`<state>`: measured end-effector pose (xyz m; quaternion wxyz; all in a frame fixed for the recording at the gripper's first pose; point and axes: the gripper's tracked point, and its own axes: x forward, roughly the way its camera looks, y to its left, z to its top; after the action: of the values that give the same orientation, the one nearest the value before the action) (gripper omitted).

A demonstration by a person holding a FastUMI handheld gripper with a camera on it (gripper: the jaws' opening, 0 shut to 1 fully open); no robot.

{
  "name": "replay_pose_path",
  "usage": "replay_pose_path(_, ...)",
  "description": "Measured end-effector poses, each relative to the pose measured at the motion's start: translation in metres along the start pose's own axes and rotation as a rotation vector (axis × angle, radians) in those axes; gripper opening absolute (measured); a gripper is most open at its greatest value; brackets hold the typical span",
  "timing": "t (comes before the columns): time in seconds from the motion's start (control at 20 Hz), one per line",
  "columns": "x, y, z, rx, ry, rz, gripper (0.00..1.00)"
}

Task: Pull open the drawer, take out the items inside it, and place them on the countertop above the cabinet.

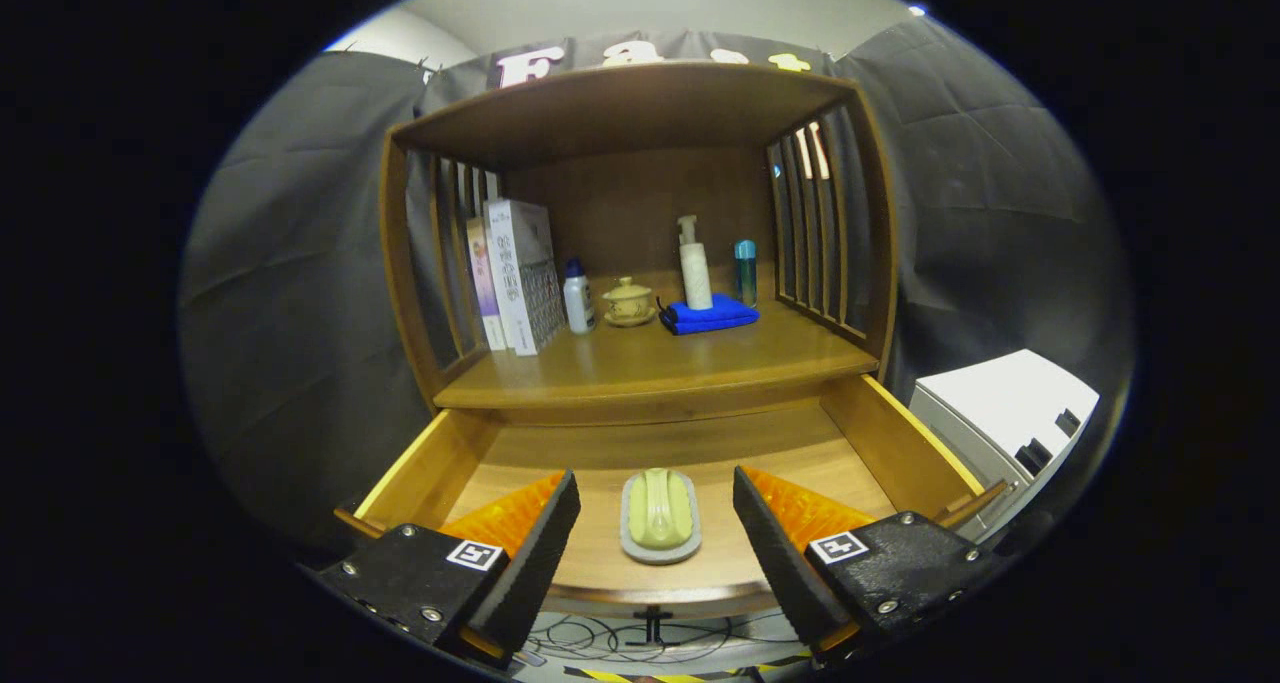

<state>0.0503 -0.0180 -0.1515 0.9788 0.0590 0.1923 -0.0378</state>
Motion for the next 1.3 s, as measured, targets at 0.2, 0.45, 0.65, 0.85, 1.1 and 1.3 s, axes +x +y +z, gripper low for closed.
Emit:
replay_pose_path(0.2, 0.04, 0.002, -0.019, -0.073, 0.174, -0.033, 0.96)
replay_pose_path(0.45, 0.063, 0.008, -0.035, -0.043, 0.287, -0.045, 0.95)
replay_pose_path(0.65, 0.08, 0.004, -0.042, -0.049, 0.34, -0.08, 0.92)
replay_pose_path(0.85, 0.091, -0.006, -0.067, -0.05, 0.444, -0.113, 0.79)
replay_pose_path(1.1, 0.103, -0.008, -0.082, -0.072, 0.472, -0.1, 0.47)
replay_pose_path(1.3, 0.101, -0.004, -0.087, -0.098, 0.442, -0.077, 0.24)
